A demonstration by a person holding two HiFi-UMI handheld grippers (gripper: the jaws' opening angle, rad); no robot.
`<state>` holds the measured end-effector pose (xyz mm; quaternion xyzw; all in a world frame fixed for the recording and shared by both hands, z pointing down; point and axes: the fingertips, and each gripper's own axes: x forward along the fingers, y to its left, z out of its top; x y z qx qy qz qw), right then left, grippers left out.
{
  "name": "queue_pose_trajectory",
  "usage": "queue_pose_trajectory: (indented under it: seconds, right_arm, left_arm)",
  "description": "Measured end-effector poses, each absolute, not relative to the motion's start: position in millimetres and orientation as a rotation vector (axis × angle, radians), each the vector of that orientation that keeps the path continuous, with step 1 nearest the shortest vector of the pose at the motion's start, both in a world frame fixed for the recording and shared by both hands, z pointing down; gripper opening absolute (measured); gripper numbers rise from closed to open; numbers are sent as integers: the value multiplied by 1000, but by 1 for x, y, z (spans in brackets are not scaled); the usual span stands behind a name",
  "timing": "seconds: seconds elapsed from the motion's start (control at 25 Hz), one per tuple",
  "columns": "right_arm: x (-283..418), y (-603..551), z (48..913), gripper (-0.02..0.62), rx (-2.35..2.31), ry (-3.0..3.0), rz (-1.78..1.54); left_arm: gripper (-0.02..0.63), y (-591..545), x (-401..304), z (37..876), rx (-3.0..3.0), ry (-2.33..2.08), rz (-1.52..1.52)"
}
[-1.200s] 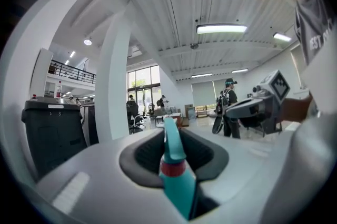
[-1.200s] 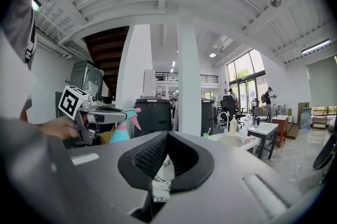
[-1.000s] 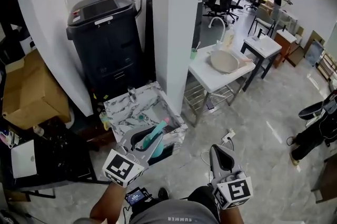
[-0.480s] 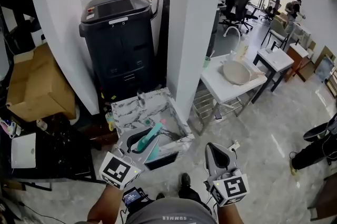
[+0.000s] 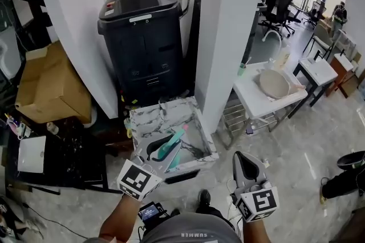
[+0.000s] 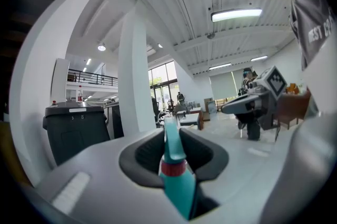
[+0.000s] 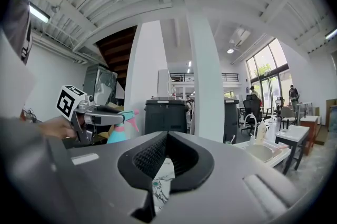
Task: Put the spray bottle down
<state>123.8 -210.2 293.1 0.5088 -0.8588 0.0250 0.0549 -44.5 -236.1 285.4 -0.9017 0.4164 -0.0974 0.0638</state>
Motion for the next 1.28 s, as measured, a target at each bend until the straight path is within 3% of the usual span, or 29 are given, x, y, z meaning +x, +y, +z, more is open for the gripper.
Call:
queue_pose_trajectory:
  seconds: [1.28]
  right_arm:
    - [161, -334, 393, 1, 1404, -2519, 322]
  left_arm:
    - [84, -431, -53, 387, -2690, 1516, -407]
